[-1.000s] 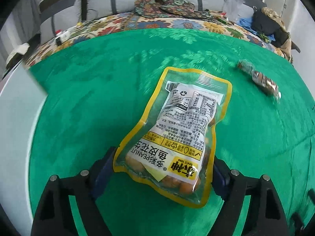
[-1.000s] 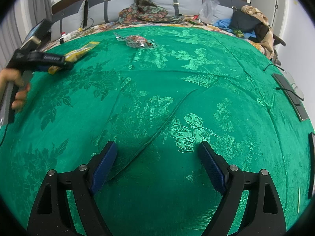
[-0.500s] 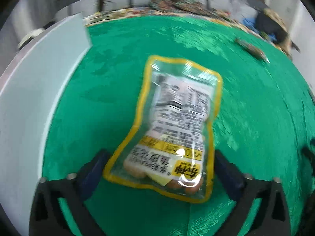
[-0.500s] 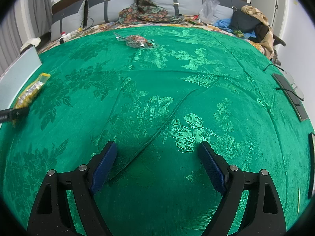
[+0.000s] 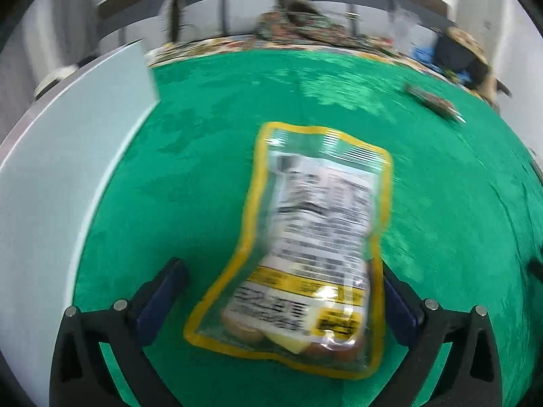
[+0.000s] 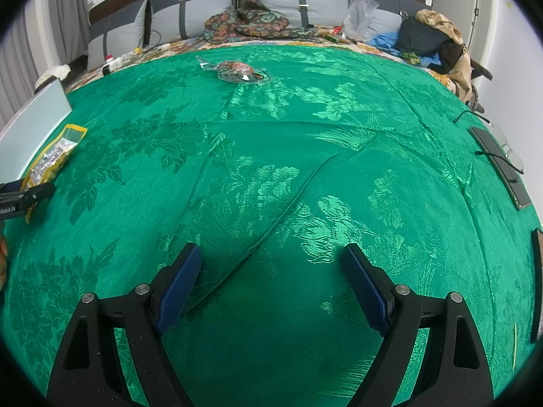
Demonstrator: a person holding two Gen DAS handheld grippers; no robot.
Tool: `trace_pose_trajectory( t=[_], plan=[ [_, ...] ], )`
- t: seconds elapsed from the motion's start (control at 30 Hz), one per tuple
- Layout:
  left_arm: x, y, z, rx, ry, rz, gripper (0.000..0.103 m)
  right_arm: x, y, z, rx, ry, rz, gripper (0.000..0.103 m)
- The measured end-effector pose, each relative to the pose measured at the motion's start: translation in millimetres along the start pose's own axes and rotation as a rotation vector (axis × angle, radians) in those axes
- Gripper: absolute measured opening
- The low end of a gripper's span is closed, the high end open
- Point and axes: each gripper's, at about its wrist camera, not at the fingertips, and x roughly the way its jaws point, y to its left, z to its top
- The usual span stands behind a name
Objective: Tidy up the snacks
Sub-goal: 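Hold the left tool at the peanut pack while the right tool moves to the clear sausage pack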
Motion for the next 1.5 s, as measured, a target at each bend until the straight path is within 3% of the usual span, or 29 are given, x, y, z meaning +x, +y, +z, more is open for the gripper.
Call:
trace_pose_trajectory(
  t=[0.13,0.77,0.83,0.87,1.0,1.1,1.23,1.37,1.5],
  plan=[
    [1,7,0,-0.046,0.0,0.038,0.103,0,0,0,0.0,0.0,0.0,0.088],
    [2,6,0,-0.046,0.0,0.036,0.103,-1,0,3,-0.008,0.03,0.013,0.09],
    [2,6,0,-0.047,0.0,0.036,0.103,0,-2,13,-0.032,0.062,0.065,0.088],
    [1,7,0,-0.046,0.0,0.037,0.103,-1,-6,24,-0.028,0.045,0.108,0.088],
    [1,7,0,-0.046,0.0,0.037,0.103,7,-17,82,-0.021,-0.026,0.143,0.088],
    [1,7,0,-0.047,0.0,0.037,0.103,37,-11,137,-0.074,-0.032,0.152,0.088],
    [1,7,0,-0.047,0.0,0.036,0.103,85,5,192,-0.079,0.037,0.185,0.088],
    [2,7,0,-0.047,0.0,0.035,0.103,125,26,217,-0.089,0.108,0.146,0.088],
    [3,6,0,-0.047,0.0,0.035,0.103,153,36,218,-0.076,0.183,0.086,0.088]
  ],
)
